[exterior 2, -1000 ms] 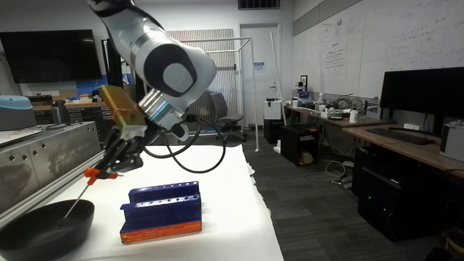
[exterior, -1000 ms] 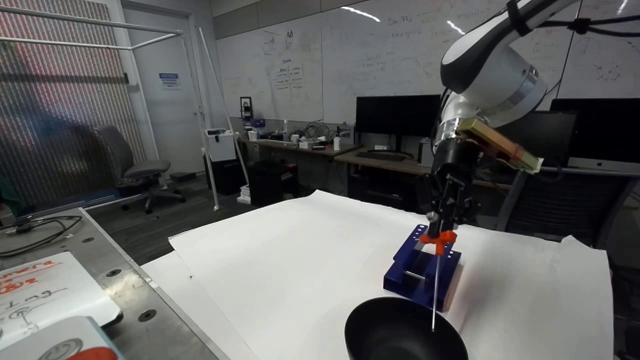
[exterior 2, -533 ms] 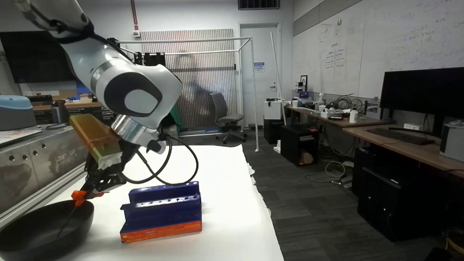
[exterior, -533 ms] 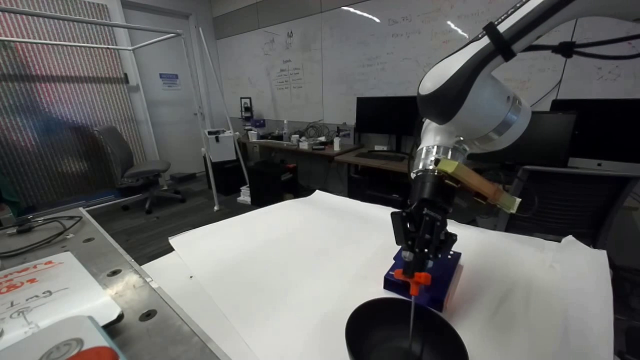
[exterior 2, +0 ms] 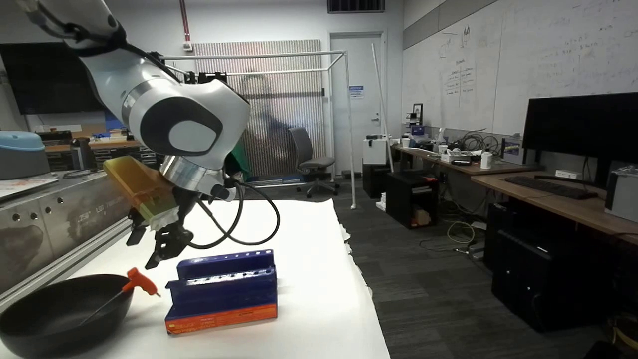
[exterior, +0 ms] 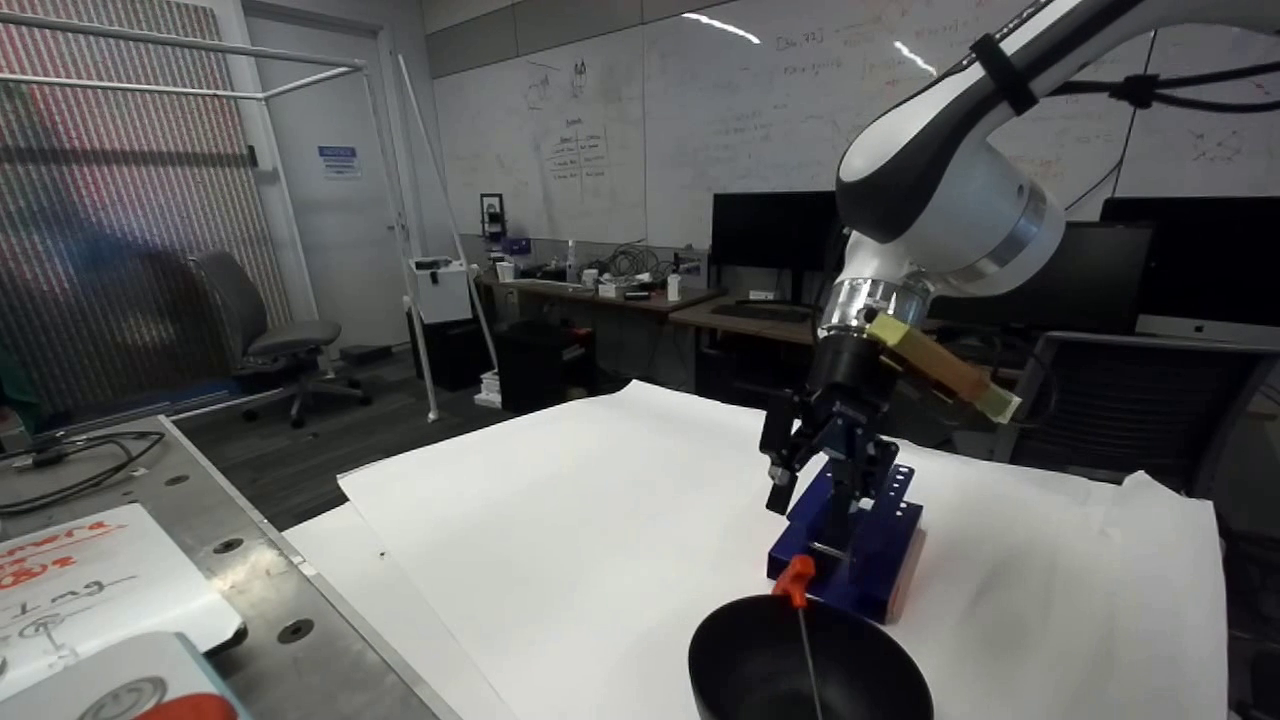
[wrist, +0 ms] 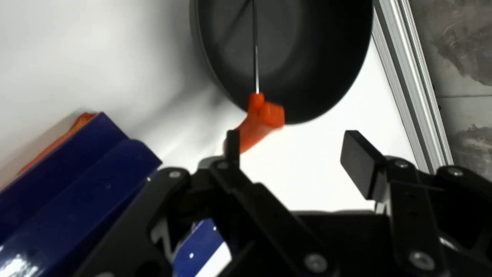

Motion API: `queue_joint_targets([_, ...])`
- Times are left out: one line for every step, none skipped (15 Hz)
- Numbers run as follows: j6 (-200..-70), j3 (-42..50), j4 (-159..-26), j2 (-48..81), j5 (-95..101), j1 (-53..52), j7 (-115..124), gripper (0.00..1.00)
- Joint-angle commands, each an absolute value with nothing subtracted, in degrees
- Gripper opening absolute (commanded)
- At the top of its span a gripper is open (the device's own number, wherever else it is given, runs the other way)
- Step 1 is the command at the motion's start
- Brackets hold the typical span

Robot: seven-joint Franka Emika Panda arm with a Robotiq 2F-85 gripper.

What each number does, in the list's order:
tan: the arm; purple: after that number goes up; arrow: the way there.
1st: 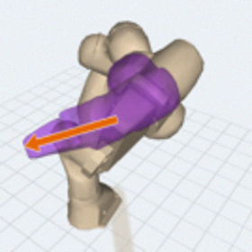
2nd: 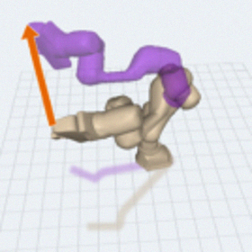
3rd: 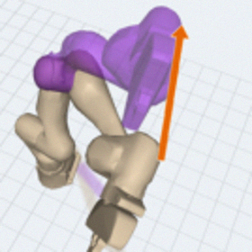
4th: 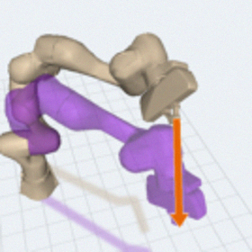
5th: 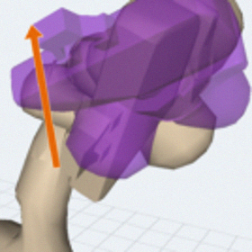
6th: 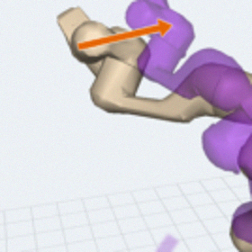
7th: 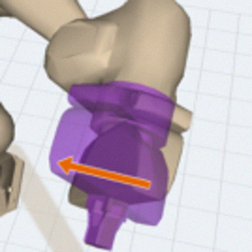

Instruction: Pick up the orange object and put it in the bowl.

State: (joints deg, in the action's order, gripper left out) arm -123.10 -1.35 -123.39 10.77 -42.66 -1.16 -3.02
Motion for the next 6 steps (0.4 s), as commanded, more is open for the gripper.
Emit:
queue_joint_targets([-126.5,-1.1,-125.6,4.3,-42.1,-0.6,-4.2,0.99])
queue_joint_targets([-128.8,-1.0,-126.5,1.8,-41.0,-0.8,-4.0,1.00])
queue_joint_targets([-130.8,-1.0,-126.8,0.4,-40.2,-0.9,-3.6,1.00])
queue_joint_targets([-132.7,-0.9,-127.1,-1.2,-38.8,-0.9,-3.2,1.00])
queue_joint_targets([-134.8,-0.9,-127.6,-2.8,-37.4,-0.9,-2.9,1.00])
queue_joint_targets([-137.0,-0.9,-128.1,-4.1,-35.6,-0.8,-2.4,1.00])
